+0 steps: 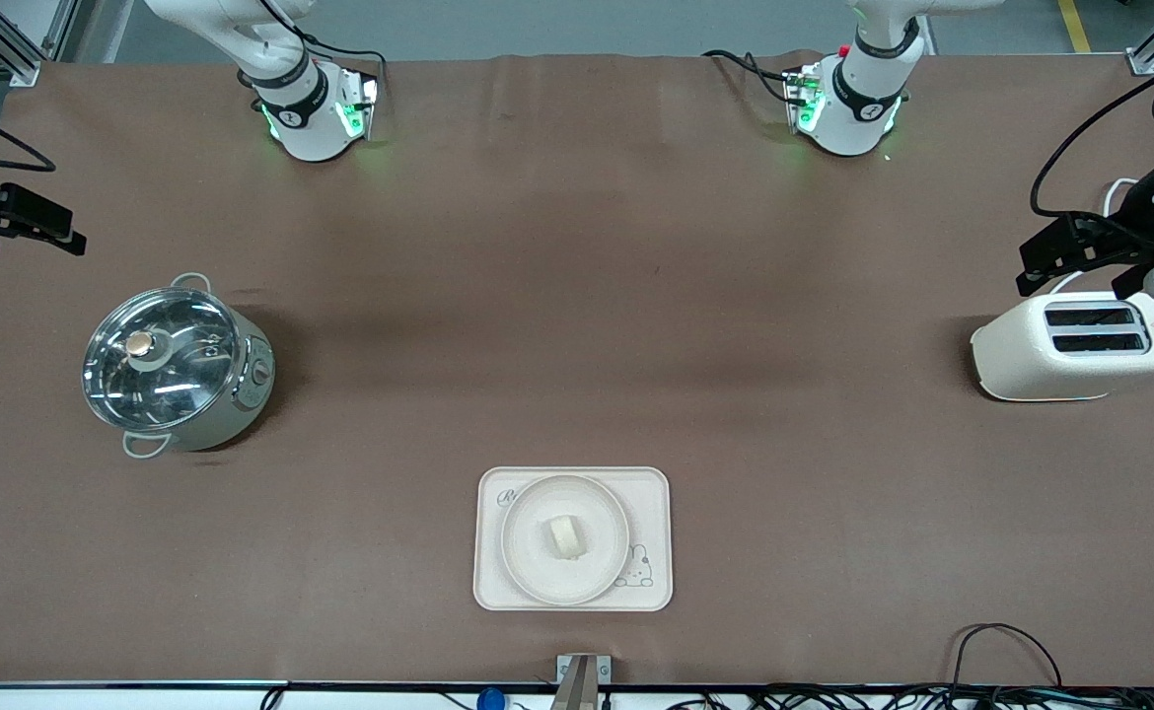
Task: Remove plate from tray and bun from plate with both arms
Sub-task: 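Move the right gripper down to the white plate's rim on the tray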
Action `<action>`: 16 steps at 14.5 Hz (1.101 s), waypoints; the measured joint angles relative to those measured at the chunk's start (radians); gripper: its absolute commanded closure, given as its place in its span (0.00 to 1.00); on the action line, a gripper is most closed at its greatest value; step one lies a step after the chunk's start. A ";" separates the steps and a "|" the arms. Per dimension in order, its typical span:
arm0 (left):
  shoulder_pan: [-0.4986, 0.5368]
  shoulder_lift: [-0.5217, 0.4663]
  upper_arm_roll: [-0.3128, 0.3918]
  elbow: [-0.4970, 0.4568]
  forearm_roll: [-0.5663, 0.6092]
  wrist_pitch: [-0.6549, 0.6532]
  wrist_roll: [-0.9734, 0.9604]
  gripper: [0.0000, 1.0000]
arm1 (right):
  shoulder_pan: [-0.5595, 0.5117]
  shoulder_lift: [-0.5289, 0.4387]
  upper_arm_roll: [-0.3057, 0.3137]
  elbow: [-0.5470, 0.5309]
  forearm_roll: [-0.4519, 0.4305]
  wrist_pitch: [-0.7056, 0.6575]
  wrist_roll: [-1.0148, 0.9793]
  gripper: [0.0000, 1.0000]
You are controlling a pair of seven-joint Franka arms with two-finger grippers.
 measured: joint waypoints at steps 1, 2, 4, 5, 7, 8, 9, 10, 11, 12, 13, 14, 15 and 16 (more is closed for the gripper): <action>0.000 0.000 0.000 0.000 0.003 0.000 0.000 0.00 | 0.000 0.000 0.000 0.000 -0.003 0.000 -0.001 0.00; 0.000 0.000 0.000 0.000 0.008 0.000 0.000 0.00 | 0.001 -0.001 0.001 0.000 -0.009 0.001 -0.001 0.00; 0.000 0.000 0.000 0.000 0.012 0.000 0.000 0.00 | 0.001 -0.002 0.003 0.001 -0.018 0.003 -0.001 0.00; 0.000 0.000 0.000 0.000 0.012 0.000 0.000 0.00 | 0.001 -0.002 0.003 0.002 -0.018 0.004 -0.001 0.00; 0.000 0.000 0.000 0.000 0.012 0.000 0.000 0.00 | 0.001 -0.002 0.003 0.002 -0.018 0.005 -0.001 0.00; 0.000 0.000 0.000 0.000 0.012 0.000 0.000 0.00 | 0.002 -0.002 0.004 0.002 -0.018 0.005 -0.001 0.00; 0.000 0.000 0.000 0.000 0.012 0.000 0.000 0.00 | 0.003 -0.002 0.006 0.003 -0.015 0.006 -0.001 0.00; 0.000 0.000 -0.001 0.000 0.012 0.000 0.000 0.00 | 0.007 -0.003 0.008 0.003 -0.006 0.008 -0.001 0.00; 0.000 0.000 -0.001 0.000 0.012 0.000 0.000 0.00 | 0.013 -0.003 0.010 0.004 0.014 0.010 -0.001 0.00; 0.000 0.000 -0.001 0.000 0.012 0.000 0.000 0.00 | 0.023 -0.003 0.011 0.004 0.047 0.015 -0.001 0.00; 0.001 0.000 0.000 0.001 0.012 -0.001 0.000 0.00 | 0.039 -0.003 0.012 0.003 0.068 0.030 -0.001 0.00; 0.001 0.000 0.001 0.001 0.012 -0.002 0.000 0.00 | 0.067 0.000 0.013 -0.001 0.078 0.062 0.009 0.00; 0.001 0.000 0.002 0.001 0.012 -0.003 0.000 0.00 | 0.101 0.011 0.014 -0.008 0.089 0.098 0.039 0.00; 0.002 0.000 0.004 0.001 0.013 -0.004 0.000 0.00 | 0.132 0.033 0.015 -0.013 0.110 0.143 0.082 0.00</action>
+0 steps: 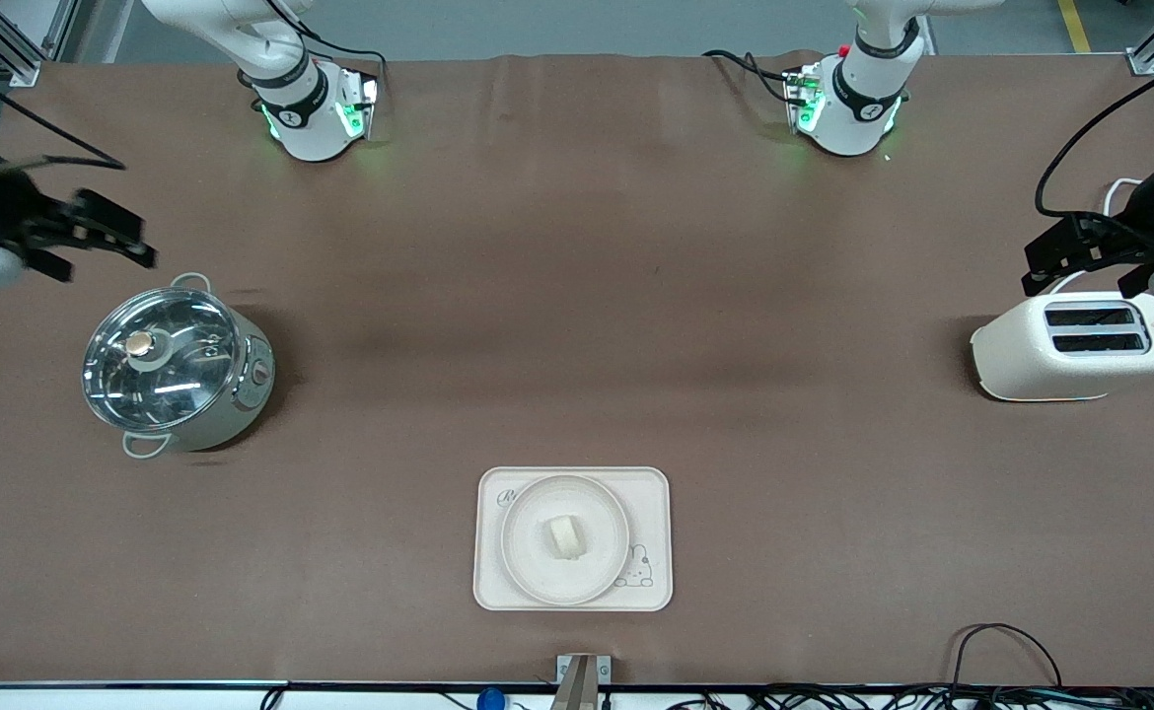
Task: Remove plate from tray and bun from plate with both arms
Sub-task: 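Move the right gripper down to the white plate's rim on the tray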
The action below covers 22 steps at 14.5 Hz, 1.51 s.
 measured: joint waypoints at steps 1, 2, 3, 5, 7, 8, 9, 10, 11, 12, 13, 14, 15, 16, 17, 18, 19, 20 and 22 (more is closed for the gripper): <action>0.003 0.000 0.001 0.000 0.000 0.000 0.000 0.00 | 0.029 0.030 0.001 -0.003 0.024 0.056 0.040 0.00; 0.007 0.000 0.001 0.000 0.000 0.000 0.000 0.00 | 0.054 0.065 0.002 -0.006 0.042 0.115 0.076 0.00; 0.012 0.000 0.002 0.000 0.000 -0.001 0.000 0.00 | 0.078 0.103 0.003 -0.008 0.051 0.175 0.113 0.00; 0.015 0.000 0.002 0.000 0.000 -0.001 0.000 0.00 | 0.117 0.177 0.004 -0.009 0.078 0.288 0.186 0.00; 0.015 0.000 0.001 0.000 0.000 -0.001 0.000 0.00 | 0.144 0.249 0.004 -0.011 0.151 0.404 0.245 0.00; 0.014 0.000 0.001 0.000 0.000 -0.001 0.000 0.00 | 0.151 0.284 0.004 -0.011 0.186 0.466 0.253 0.00; 0.015 0.000 0.001 -0.001 0.000 -0.001 0.000 0.00 | 0.156 0.319 0.004 -0.011 0.207 0.519 0.256 0.00; 0.015 0.000 0.001 -0.001 0.000 -0.001 0.000 0.00 | 0.160 0.352 0.004 -0.011 0.217 0.560 0.260 0.00; 0.015 0.000 0.001 -0.001 0.000 -0.001 0.000 0.00 | 0.165 0.387 0.004 -0.011 0.223 0.590 0.262 0.00; 0.015 0.000 0.001 -0.001 0.000 -0.001 0.000 0.00 | 0.171 0.425 0.004 -0.010 0.225 0.624 0.263 0.00; 0.015 0.000 0.001 -0.001 0.000 -0.001 0.000 0.00 | 0.182 0.467 0.004 -0.009 0.227 0.673 0.267 0.00; 0.015 0.000 0.001 -0.001 0.000 -0.001 0.000 0.00 | 0.199 0.507 0.005 -0.008 0.227 0.734 0.282 0.00; 0.015 0.000 0.001 -0.001 0.000 -0.001 0.000 0.00 | 0.219 0.547 0.005 -0.005 0.227 0.808 0.310 0.00; 0.014 0.000 0.001 -0.001 0.000 -0.001 0.000 0.00 | 0.239 0.588 0.005 0.006 0.227 0.879 0.337 0.00; 0.014 0.000 0.001 -0.002 0.000 -0.001 0.000 0.00 | 0.257 0.631 0.005 0.027 0.227 0.936 0.359 0.00; 0.014 0.000 0.001 -0.002 0.000 -0.001 0.000 0.00 | 0.270 0.674 0.005 0.057 0.227 0.974 0.372 0.00; 0.015 0.000 0.001 -0.002 0.000 -0.001 0.000 0.00 | 0.279 0.717 0.005 0.092 0.227 1.001 0.383 0.00; 0.014 0.000 0.001 -0.002 0.000 -0.001 0.000 0.00 | 0.285 0.759 0.005 0.131 0.227 1.022 0.391 0.00; 0.015 0.000 0.001 -0.002 0.000 -0.001 0.000 0.00 | 0.296 0.841 0.004 0.221 0.227 1.040 0.399 0.00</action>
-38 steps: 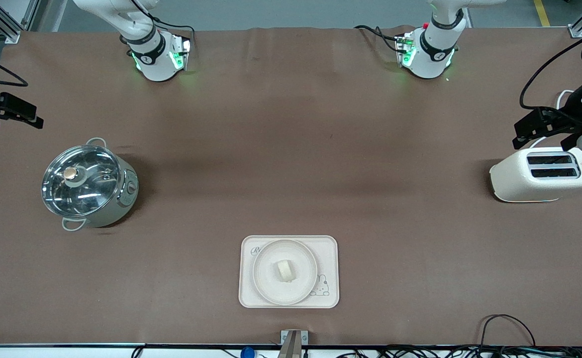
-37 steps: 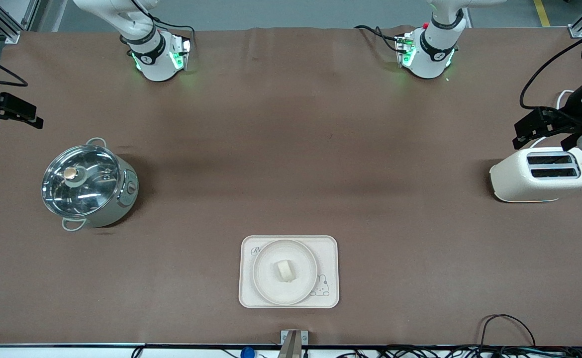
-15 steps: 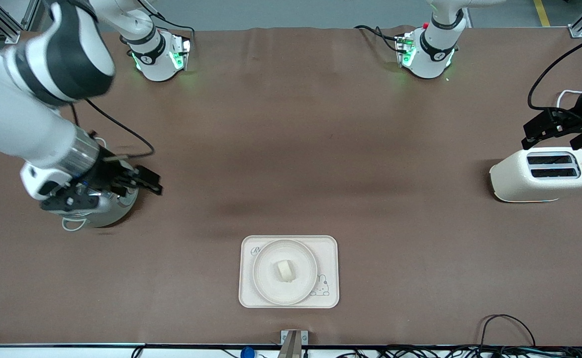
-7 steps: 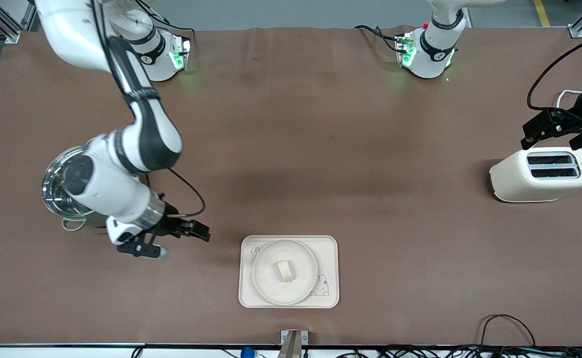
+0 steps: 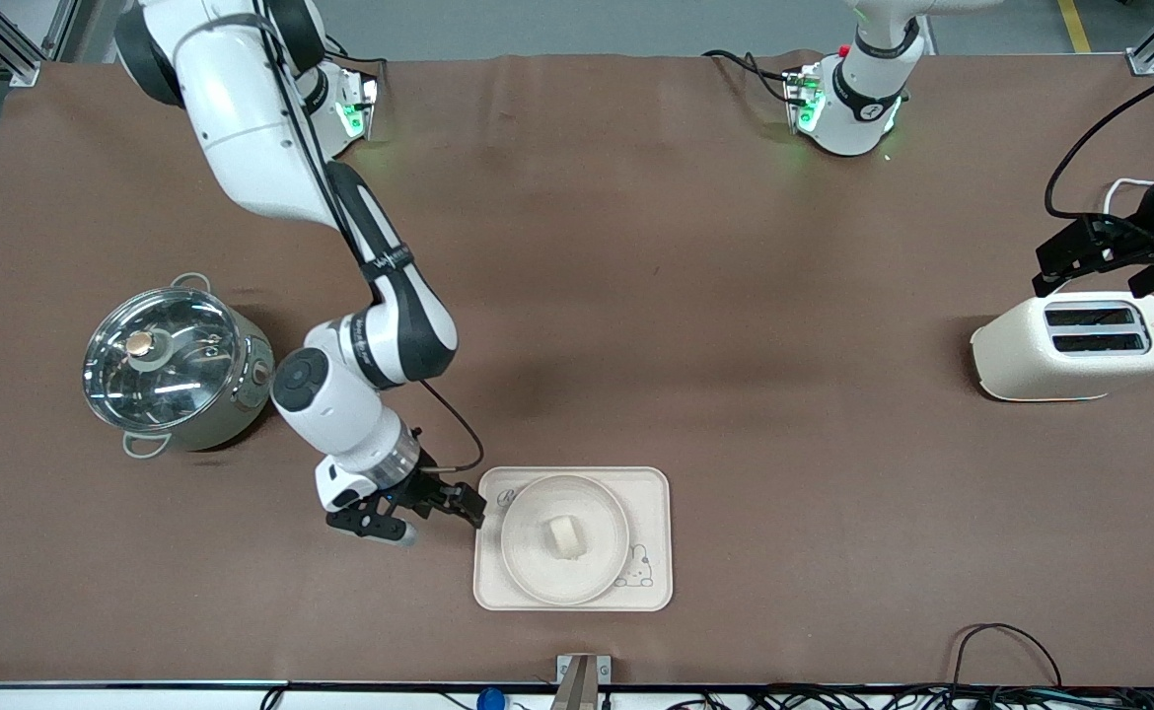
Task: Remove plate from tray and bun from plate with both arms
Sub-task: 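Move the right gripper down to the white plate's rim on the tray, then close the right gripper on the plate rim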
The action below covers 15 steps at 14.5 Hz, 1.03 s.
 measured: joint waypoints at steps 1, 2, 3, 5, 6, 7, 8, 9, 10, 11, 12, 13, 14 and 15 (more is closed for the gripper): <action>0.000 0.000 0.000 0.000 0.000 0.000 0.000 0.00 | 0.006 0.039 0.000 0.047 0.000 0.001 0.001 0.00; 0.000 0.000 0.000 0.000 0.000 0.000 0.000 0.00 | 0.012 0.077 -0.001 0.091 0.000 0.001 0.002 0.00; 0.000 0.000 0.000 0.000 0.000 0.000 0.000 0.00 | 0.015 0.112 -0.003 0.130 0.000 0.001 0.002 0.00; 0.000 0.000 0.000 0.000 0.000 0.000 0.000 0.00 | 0.017 0.164 -0.008 0.182 -0.001 0.003 -0.009 0.07; 0.000 0.000 0.000 0.000 0.000 0.000 0.000 0.00 | 0.018 0.185 -0.008 0.195 -0.001 0.013 -0.021 0.12; 0.000 0.000 0.000 0.000 0.000 0.000 0.000 0.00 | 0.021 0.204 -0.008 0.203 -0.001 0.033 -0.028 0.16; 0.000 0.000 0.000 0.000 0.000 0.000 0.000 0.00 | 0.025 0.221 -0.009 0.208 -0.001 0.049 -0.034 0.19; 0.000 0.000 0.000 0.000 0.000 0.000 0.000 0.00 | 0.029 0.238 -0.009 0.217 -0.001 0.059 -0.037 0.22; 0.000 0.000 0.000 0.000 0.000 0.000 0.000 0.00 | 0.032 0.257 -0.010 0.233 -0.002 0.064 -0.041 0.24; 0.000 0.000 0.000 0.000 0.000 0.000 0.000 0.00 | 0.034 0.273 -0.014 0.252 -0.003 0.065 -0.047 0.25; 0.000 0.000 0.000 0.000 0.000 0.000 0.000 0.00 | 0.035 0.285 -0.018 0.266 -0.003 0.064 -0.064 0.25; 0.000 0.000 0.000 0.000 0.000 0.000 0.000 0.00 | 0.035 0.292 -0.021 0.275 -0.003 0.063 -0.086 0.25; 0.000 0.000 0.000 0.000 0.000 0.000 0.000 0.00 | 0.035 0.296 -0.023 0.282 -0.004 0.062 -0.107 0.25; 0.000 0.000 0.000 0.000 0.000 0.000 0.000 0.00 | 0.035 0.299 -0.026 0.287 -0.004 0.062 -0.126 0.25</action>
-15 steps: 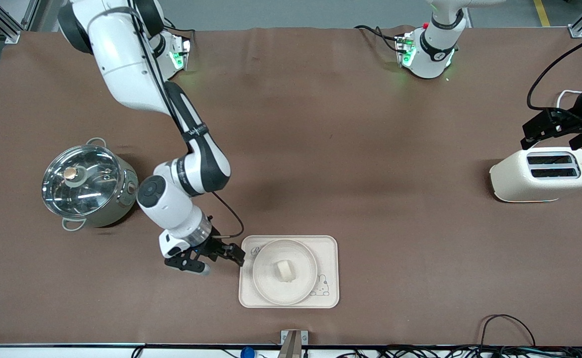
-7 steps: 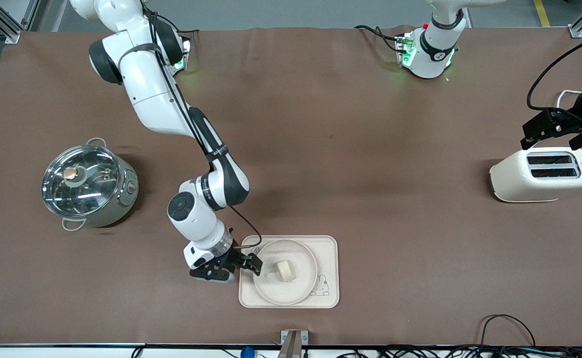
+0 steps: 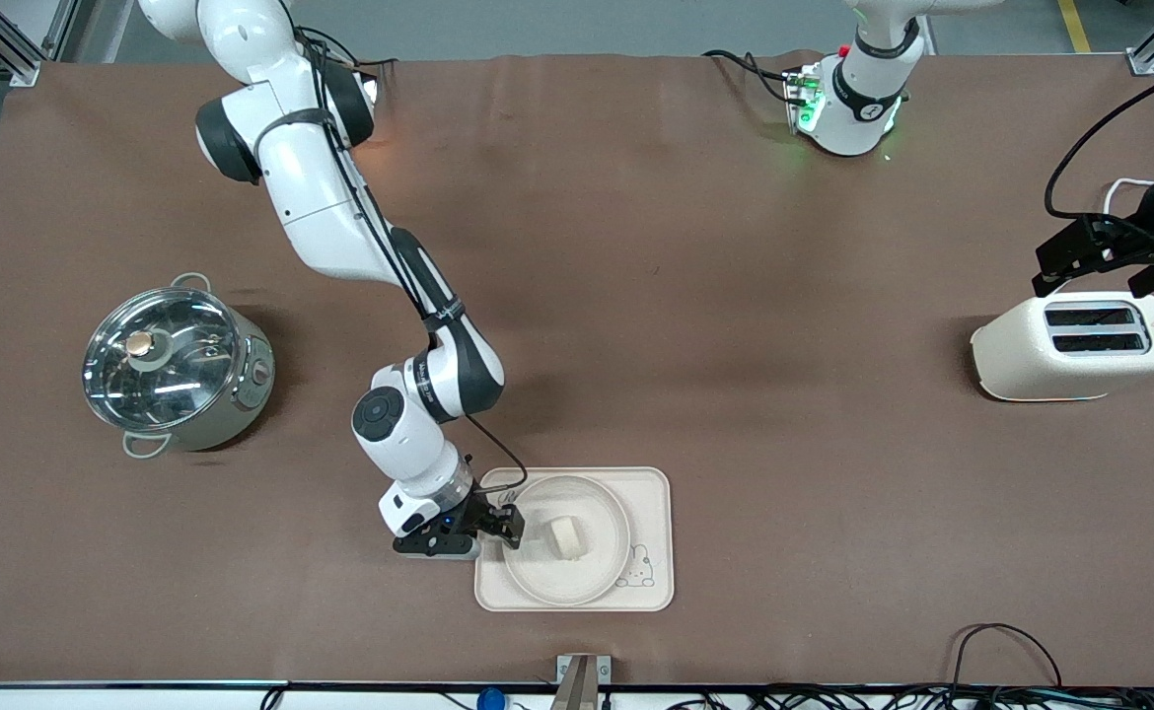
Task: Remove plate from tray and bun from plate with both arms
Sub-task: 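Close the right gripper on the plate rim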
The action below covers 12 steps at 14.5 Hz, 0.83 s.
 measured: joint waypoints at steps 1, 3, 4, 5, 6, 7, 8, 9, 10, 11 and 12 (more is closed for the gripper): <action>0.000 0.000 0.000 0.000 0.000 0.000 0.000 0.00 | 0.000 0.000 -0.006 0.003 -0.002 0.000 -0.015 0.25; 0.000 0.000 0.000 0.000 0.000 0.000 0.000 0.00 | 0.000 0.001 -0.020 0.011 -0.022 -0.001 -0.031 0.25; 0.000 0.000 0.000 0.000 0.000 0.000 0.000 0.00 | 0.000 0.001 -0.024 0.016 -0.036 -0.004 -0.031 0.25; 0.000 0.000 -0.001 0.000 0.000 0.000 0.000 0.00 | 0.000 0.000 -0.027 0.022 -0.042 -0.012 -0.031 0.25; 0.000 0.000 -0.001 0.000 0.000 0.000 0.000 0.00 | 0.000 0.000 -0.028 0.030 -0.044 -0.024 -0.031 0.25; 0.000 0.000 -0.001 0.000 0.000 0.000 0.000 0.00 | 0.000 -0.002 -0.029 0.037 -0.046 -0.033 -0.031 0.25; 0.000 0.000 -0.001 0.000 0.000 0.000 0.000 0.00 | 0.000 -0.004 -0.029 0.044 -0.046 -0.040 -0.031 0.25; 0.000 0.000 -0.001 0.000 0.000 0.000 0.000 0.00 | 0.002 -0.004 -0.029 0.049 -0.047 -0.044 -0.031 0.25; 0.000 0.000 -0.001 0.000 0.000 0.000 0.000 0.00 | 0.005 -0.004 -0.029 0.050 -0.047 -0.045 -0.031 0.25; 0.000 0.000 -0.001 0.000 0.000 0.000 0.000 0.00 | 0.010 -0.004 -0.029 0.050 -0.047 -0.045 -0.031 0.25; 0.000 0.000 -0.001 0.000 0.000 0.000 0.000 0.00 | 0.016 -0.004 -0.028 0.050 -0.047 -0.045 -0.030 0.26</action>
